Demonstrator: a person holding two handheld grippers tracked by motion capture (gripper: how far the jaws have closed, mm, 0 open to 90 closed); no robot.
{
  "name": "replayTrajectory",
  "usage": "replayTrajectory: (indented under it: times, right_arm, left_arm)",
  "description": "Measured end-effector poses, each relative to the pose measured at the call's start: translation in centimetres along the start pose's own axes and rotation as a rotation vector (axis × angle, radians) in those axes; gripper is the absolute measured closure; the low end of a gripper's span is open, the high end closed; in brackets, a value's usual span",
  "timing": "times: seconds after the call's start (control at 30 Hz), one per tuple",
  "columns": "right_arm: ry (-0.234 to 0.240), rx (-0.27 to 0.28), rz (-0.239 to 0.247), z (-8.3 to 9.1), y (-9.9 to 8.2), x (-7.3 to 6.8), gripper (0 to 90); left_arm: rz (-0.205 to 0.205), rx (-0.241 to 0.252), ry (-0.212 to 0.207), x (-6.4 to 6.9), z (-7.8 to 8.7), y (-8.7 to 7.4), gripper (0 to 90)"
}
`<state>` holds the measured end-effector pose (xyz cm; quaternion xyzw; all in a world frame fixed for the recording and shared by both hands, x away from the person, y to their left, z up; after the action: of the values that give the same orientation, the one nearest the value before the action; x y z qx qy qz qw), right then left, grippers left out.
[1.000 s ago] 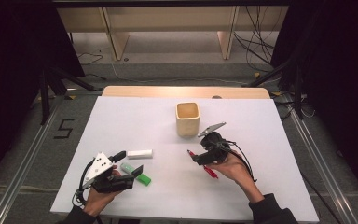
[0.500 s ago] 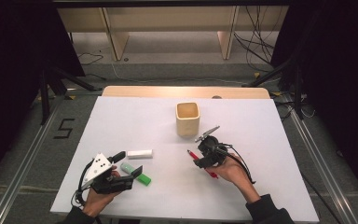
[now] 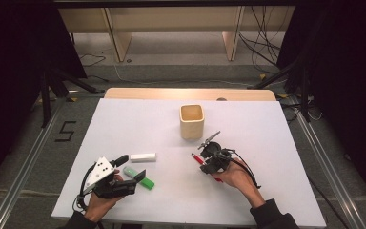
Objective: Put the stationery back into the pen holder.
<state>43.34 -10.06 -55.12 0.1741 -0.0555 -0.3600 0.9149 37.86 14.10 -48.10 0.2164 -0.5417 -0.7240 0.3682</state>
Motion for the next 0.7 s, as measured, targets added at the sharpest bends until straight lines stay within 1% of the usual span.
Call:
replayTrajectory:
  times: [0.13, 0.3, 0.57, 0.7]
  right_arm:
    - [-0.016, -0.018, 0.005, -0.21, -0.17, 0.11, 69.1]
    - [-0.031, -0.028, 0.01, -0.3, -0.1, 0.08, 72.7]
    - [-0.031, -0.035, 0.008, -0.33, -0.03, -0.02, 76.4]
    - [-0.039, -0.042, 0.008, -0.37, 0.04, -0.07, 77.8]
  left_arm:
    - [0.0, -0.001, 0.001, 0.02, -0.04, -0.02, 15.7]
    - [-0.003, -0.004, 0.0, 0.04, -0.09, -0.07, 15.7]
    - [-0.004, -0.002, 0.001, 0.02, -0.05, -0.04, 15.7]
    - [-0.009, -0.003, 0.0, 0.06, -0.04, -0.05, 15.7]
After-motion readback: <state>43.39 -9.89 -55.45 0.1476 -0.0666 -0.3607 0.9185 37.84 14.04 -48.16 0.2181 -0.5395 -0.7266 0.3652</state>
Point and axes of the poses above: each handheld gripper's, and its own axes: z roughly backward along the jaws, y roughly out of its top, x roughly to its right, the point moved 10 cm from there along -z, roughly forward along the jaws, and after that the axes turned 2 degrees about -x, right-handed, at the moved point
